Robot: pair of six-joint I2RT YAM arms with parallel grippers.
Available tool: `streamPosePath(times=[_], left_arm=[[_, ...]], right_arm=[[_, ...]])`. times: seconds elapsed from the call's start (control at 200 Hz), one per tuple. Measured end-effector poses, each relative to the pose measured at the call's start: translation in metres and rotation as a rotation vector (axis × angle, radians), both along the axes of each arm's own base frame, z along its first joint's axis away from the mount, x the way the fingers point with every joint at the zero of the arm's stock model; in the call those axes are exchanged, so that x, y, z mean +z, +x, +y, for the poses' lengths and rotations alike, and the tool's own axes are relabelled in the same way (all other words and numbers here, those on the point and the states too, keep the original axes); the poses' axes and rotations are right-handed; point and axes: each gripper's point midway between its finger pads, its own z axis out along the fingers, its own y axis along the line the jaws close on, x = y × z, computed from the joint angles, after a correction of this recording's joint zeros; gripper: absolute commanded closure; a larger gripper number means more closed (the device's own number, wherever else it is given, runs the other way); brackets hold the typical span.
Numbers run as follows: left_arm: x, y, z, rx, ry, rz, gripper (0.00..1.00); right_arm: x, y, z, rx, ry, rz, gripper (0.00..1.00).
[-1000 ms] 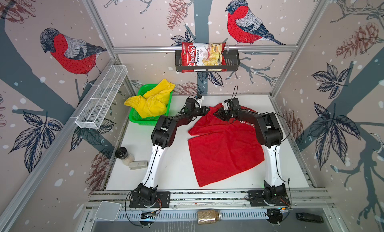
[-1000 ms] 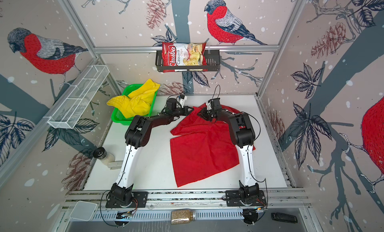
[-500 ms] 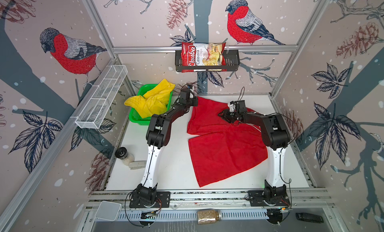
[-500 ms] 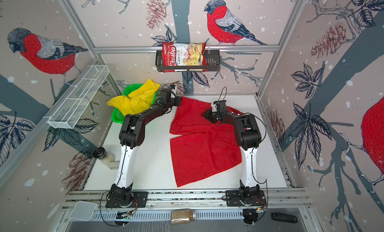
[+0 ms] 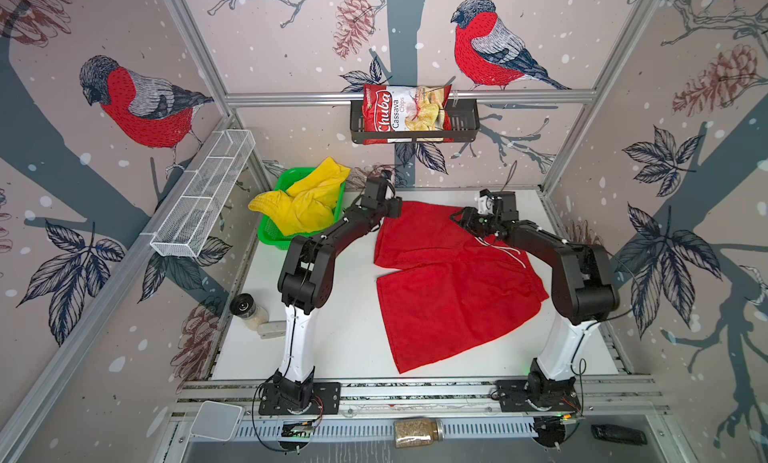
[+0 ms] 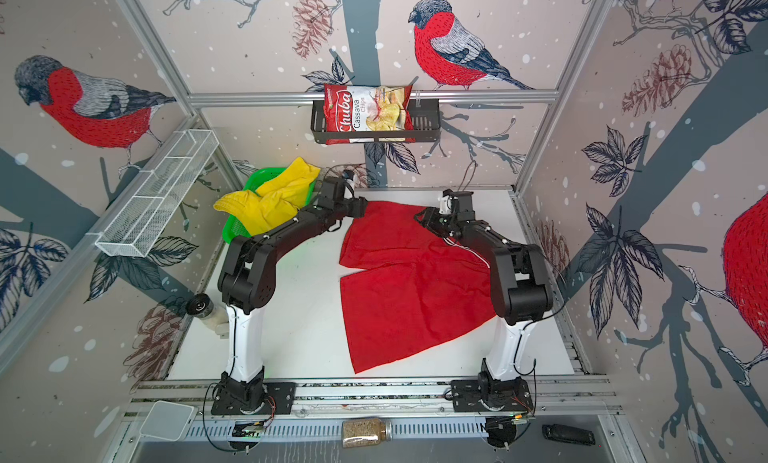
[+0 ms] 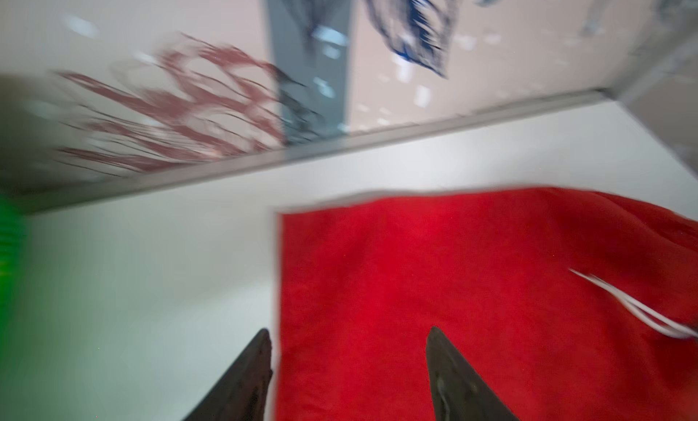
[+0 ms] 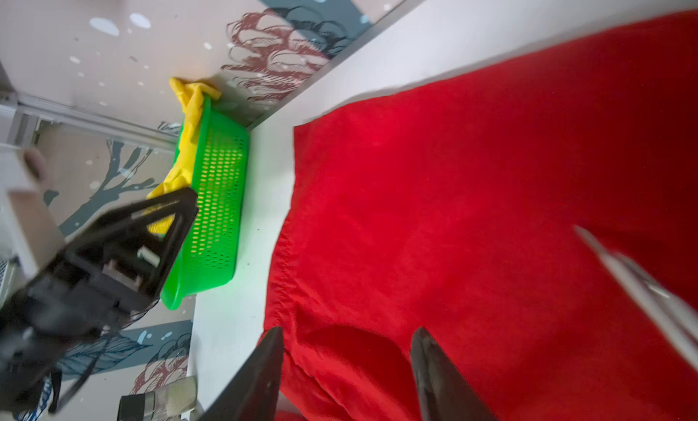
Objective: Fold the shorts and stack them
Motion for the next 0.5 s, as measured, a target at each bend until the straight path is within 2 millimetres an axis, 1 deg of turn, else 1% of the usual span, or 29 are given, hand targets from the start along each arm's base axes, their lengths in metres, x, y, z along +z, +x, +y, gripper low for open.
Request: streamPosePath(times=[0.06, 0.095, 0.125, 0.175, 0.255, 0.32, 0.425, 0.5], left_arm=[[-0.020, -0.022, -0.022, -0.057, -0.022, 0.057, 0.37], [-0.033, -0.033, -0.030, -0.079, -0.028, 0.096, 0.37], [-0.043, -0.041, -0.036, -0.091, -0.031, 0.122, 0.37], [-0.057, -0.048, -0.039, -0.088, -0.037, 0.153, 0.37], [-0.080, -0.056, -0.034, -0.066, -0.035, 0.208, 0.37], [-0.095, -0.058, -0.029, -0.044, -0.033, 0.242, 0.37], [-0.108, -0.053, -0.016, -0.006, -0.027, 0.268, 0.37], [-0.110, -0.044, -0.004, 0.025, -0.032, 0.258, 0.37]], right_arm=[[-0.011, -0.010, -0.018, -0.032, -0.009, 0.033, 0.44], [-0.018, -0.015, -0.028, -0.052, -0.016, 0.051, 0.44], [-0.024, -0.020, -0.037, -0.067, -0.021, 0.068, 0.44], [-0.032, -0.029, -0.050, -0.090, -0.029, 0.090, 0.44], [-0.042, -0.039, -0.069, -0.124, -0.043, 0.113, 0.44], [-0.052, -0.045, -0.080, -0.137, -0.058, 0.127, 0.44], [-0.070, -0.055, -0.098, -0.167, -0.079, 0.167, 0.44], [-0.083, -0.062, -0.108, -0.190, -0.102, 0.196, 0.44]])
